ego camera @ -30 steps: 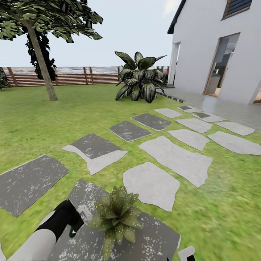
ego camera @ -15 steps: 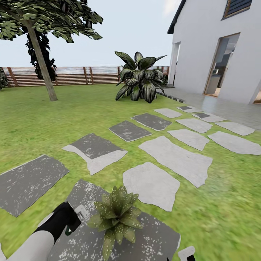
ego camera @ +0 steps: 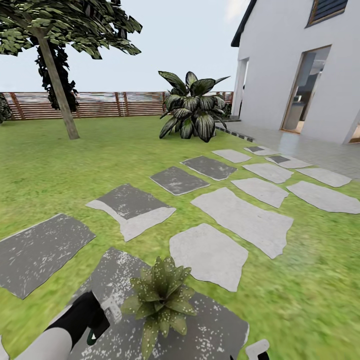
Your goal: Pick up the pesticide atomizer in the garden and spray insectifuge to fully cover both potted plants in the garden.
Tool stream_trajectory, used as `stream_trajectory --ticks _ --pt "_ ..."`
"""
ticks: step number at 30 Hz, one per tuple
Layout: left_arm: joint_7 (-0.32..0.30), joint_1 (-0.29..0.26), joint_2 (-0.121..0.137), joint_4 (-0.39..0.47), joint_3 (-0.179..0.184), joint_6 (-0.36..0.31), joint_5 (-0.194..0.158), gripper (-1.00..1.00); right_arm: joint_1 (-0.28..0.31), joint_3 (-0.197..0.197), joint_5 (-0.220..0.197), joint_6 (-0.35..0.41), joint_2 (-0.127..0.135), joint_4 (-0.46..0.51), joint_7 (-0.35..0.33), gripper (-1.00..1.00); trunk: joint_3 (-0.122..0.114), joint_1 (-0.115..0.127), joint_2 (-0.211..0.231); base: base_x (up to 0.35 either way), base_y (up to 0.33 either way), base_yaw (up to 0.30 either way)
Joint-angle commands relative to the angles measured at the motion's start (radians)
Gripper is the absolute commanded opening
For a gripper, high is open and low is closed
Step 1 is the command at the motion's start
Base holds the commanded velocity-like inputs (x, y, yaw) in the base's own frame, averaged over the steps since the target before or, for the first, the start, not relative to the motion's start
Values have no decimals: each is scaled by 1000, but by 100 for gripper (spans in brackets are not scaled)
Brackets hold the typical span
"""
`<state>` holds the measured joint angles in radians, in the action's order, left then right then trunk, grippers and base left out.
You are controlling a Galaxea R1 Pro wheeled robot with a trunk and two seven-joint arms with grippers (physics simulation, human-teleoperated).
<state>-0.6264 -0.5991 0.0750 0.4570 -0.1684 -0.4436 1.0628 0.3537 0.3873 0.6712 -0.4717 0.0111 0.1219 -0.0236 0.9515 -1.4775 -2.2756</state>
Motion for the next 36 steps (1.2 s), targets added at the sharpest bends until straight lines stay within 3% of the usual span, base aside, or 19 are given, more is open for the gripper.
stream_trajectory --ticks 1,9,18,30,36 --pt "-6 1 -1 5 -7 -3 5 -100 1 8 7 -4 0 -1 -2 100 1 0 0 0 0 0" --pt "42 4 10 3 -14 -4 1 -100 1 8 7 -4 0 -1 -2 100 1 0 0 0 0 0" --pt "43 27 10 2 -14 -9 -1 -100 1 8 7 -4 -2 -1 -2 100 1 0 0 0 27 -6" --pt "36 27 5 2 -13 -10 -1 -100 1 8 7 -4 -2 -1 -2 100 -2 0 0 130 266 -266" --pt "34 27 3 2 -19 -17 -1 -100 1 8 7 -4 -3 -1 -2 100 -2 0 0 12 13 -17"
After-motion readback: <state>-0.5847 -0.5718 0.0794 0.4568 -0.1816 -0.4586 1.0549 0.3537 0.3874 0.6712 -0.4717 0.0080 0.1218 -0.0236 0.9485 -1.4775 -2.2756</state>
